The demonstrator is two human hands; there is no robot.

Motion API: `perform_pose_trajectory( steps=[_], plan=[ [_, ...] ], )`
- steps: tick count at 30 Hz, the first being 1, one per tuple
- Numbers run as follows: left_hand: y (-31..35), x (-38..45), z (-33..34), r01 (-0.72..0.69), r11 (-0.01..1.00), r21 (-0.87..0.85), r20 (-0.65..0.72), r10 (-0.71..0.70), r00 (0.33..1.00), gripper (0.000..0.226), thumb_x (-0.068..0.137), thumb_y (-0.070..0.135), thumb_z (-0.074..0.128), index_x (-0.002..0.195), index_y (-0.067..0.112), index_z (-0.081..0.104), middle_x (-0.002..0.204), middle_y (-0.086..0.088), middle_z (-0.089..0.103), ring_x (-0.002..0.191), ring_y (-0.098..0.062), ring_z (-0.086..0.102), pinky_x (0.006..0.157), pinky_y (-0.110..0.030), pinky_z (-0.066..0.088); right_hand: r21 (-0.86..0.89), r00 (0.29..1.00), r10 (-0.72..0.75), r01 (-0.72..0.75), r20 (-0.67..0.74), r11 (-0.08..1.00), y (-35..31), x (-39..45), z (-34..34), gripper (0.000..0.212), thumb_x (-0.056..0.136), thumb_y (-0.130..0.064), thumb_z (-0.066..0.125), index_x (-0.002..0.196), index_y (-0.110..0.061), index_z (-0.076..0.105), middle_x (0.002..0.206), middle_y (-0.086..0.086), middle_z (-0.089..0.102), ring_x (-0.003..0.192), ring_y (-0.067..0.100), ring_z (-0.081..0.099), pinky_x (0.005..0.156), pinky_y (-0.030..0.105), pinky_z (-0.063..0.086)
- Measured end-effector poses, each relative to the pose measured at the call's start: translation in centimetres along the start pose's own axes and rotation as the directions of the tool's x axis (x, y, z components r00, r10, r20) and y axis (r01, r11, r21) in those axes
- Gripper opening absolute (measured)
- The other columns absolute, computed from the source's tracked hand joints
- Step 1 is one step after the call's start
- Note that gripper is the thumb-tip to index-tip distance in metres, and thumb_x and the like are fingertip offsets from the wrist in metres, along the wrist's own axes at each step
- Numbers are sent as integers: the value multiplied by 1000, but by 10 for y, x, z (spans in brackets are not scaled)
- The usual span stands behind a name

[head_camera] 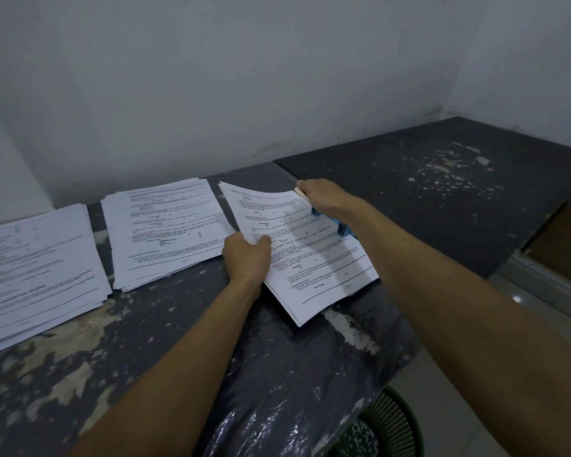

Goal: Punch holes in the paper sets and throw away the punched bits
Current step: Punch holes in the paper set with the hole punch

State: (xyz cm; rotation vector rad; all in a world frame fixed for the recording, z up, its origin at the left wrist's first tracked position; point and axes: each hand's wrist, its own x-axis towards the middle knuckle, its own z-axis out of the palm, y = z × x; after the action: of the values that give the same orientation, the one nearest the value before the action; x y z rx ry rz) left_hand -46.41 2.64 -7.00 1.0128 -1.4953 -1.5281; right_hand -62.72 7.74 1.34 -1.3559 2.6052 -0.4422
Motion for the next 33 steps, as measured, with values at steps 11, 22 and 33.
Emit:
perform_pose_trajectory(
  steps=[11,22,33],
  plan=[
    [1,1,-1,18,1000,2,-6,-18,1000,12,88,12,66,95,22,69,91,8,72,81,-13,70,65,-27,57,-98,994,-48,38,-99,994,-3,-9,16,41,105,-13,24,66,-24,28,99,9,59,119,35,52,108,55,35],
    [1,0,-1,-18,1000,-13,11,18,1000,18,88,9,65,89,26,68,87,12,71,77,-8,69,59,-22,55,-367,982,-52,-20,-183,930,3,-10,58,56,106,-38,19,149,-7,39,161,11,27,153,27,8,124,50,3],
    [-2,2,-1,-14,1000,9,9,14,1000,12,89,10,66,90,22,68,91,8,71,83,-15,69,71,-32,60,57,999,29,-27,-28,998,-1,-5,18,44,105,-33,24,90,-11,59,102,4,61,109,28,51,92,40,39]
  ],
)
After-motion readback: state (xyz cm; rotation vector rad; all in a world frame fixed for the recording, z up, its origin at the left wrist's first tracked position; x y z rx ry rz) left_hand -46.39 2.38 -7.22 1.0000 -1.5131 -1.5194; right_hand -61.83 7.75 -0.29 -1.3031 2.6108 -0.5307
